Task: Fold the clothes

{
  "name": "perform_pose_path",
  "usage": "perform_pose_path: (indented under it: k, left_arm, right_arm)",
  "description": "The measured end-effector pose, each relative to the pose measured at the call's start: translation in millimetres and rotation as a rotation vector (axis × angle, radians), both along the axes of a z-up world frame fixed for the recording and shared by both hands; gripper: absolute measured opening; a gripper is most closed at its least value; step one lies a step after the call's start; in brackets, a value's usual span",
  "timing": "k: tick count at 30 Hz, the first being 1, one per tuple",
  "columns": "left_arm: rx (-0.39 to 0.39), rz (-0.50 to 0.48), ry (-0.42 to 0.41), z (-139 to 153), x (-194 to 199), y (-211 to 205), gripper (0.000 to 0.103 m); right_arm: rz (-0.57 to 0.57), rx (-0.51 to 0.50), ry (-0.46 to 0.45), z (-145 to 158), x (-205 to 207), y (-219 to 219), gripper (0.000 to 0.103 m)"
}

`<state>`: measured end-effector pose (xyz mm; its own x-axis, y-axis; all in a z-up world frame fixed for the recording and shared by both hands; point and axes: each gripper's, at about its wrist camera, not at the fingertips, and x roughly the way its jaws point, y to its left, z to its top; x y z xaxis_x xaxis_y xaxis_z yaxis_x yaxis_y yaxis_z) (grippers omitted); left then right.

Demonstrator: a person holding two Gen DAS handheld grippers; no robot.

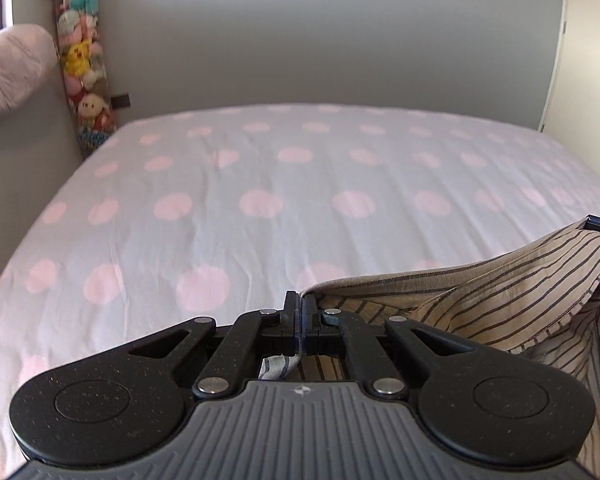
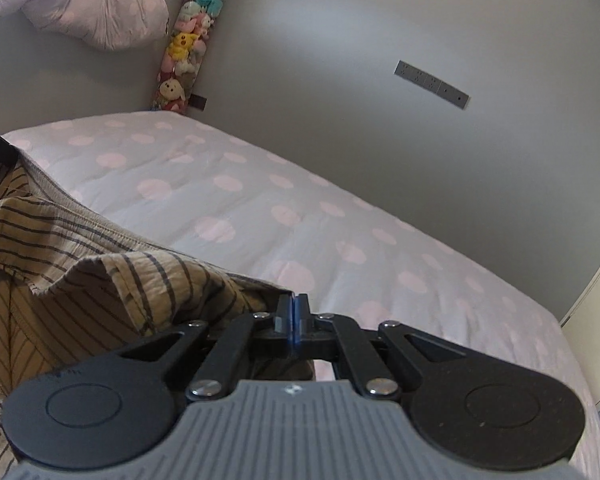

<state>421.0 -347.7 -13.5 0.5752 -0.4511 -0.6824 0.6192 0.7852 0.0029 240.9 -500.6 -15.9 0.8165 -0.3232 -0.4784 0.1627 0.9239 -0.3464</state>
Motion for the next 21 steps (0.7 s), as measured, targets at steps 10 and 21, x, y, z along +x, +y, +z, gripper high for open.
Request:
perform_pose_path:
  k: [10,21]
  left_arm:
    - [0.049,0.048,0.166,-73.0,40.0,-17.5,0.002]
    - [-0.020,-0.027,0.098,-40.3,4.5,6.0,0.044]
  right_arm:
    - [-0.012,0.147,0.127,-67.8,46.2,-28.4,0.008]
    - [0.006,0.195,0.102,-37.4,8.9,-22.1,0.037]
